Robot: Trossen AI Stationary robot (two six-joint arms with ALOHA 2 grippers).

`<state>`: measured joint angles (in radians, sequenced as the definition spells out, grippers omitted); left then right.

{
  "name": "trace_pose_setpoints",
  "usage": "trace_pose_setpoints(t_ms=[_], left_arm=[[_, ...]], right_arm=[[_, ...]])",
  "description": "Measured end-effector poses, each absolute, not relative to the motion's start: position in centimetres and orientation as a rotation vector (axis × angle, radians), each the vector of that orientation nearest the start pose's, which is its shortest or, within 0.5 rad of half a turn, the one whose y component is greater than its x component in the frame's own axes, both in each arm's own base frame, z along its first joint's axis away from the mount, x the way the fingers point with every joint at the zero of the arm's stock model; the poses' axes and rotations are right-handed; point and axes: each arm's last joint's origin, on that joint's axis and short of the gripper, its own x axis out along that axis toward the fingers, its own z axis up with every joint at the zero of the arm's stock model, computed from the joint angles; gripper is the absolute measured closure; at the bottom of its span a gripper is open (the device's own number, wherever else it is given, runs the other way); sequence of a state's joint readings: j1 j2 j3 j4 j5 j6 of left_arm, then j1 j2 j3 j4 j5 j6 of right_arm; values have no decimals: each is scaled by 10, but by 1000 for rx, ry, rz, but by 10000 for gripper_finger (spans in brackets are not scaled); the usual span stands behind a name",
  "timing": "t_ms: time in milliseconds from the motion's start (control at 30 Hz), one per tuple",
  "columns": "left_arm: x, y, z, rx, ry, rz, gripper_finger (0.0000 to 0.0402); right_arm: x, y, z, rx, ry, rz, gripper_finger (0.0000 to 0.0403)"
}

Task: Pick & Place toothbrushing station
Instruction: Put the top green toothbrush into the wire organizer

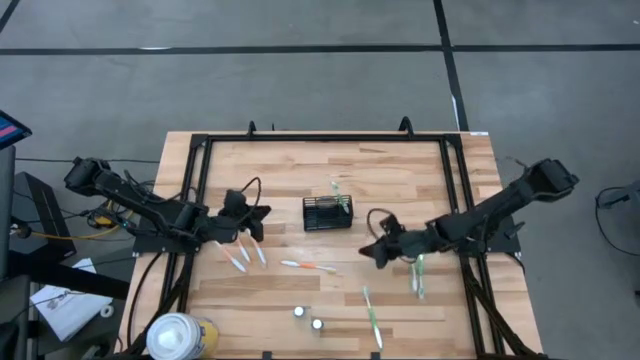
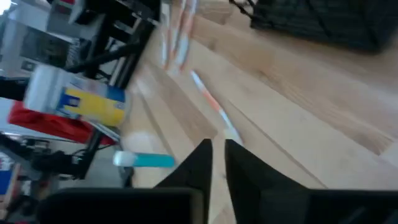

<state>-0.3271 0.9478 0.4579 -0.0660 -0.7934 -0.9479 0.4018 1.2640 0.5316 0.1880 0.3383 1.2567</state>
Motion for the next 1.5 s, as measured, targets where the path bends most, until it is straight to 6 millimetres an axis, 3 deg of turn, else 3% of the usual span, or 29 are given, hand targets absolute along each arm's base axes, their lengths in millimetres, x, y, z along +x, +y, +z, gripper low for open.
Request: trace_pose_setpoints(t_ms=[200,400,500,633,833,967,1133,1267,1500], left_arm=[[186,-41,210,-665,242,549,282],[186,-41,210,-636,264,526,227],[187,-39,209,-615,265,539,224],[187,-38,209,-600,281,521,231],[188,-41,209,-554,338,433,243],[189,-42,210,-502,364,370,245],[189,-43,210,-448,383,313,247],[189,-43,210,-407,390,304,247],[190,-44,211,-370,390,293,247]], right_arm=[[220,94,187,1123,590,-195,285],[214,142,164,1266,820,-202,240],[231,169,177,1281,827,-183,241],[260,189,191,1177,923,-322,261],[293,186,198,1022,1127,-638,281],[318,182,200,1084,1132,-661,267],[340,179,185,1100,1191,-752,250],[346,182,184,1128,1229,-794,246],[331,192,183,1129,1290,-895,251]])
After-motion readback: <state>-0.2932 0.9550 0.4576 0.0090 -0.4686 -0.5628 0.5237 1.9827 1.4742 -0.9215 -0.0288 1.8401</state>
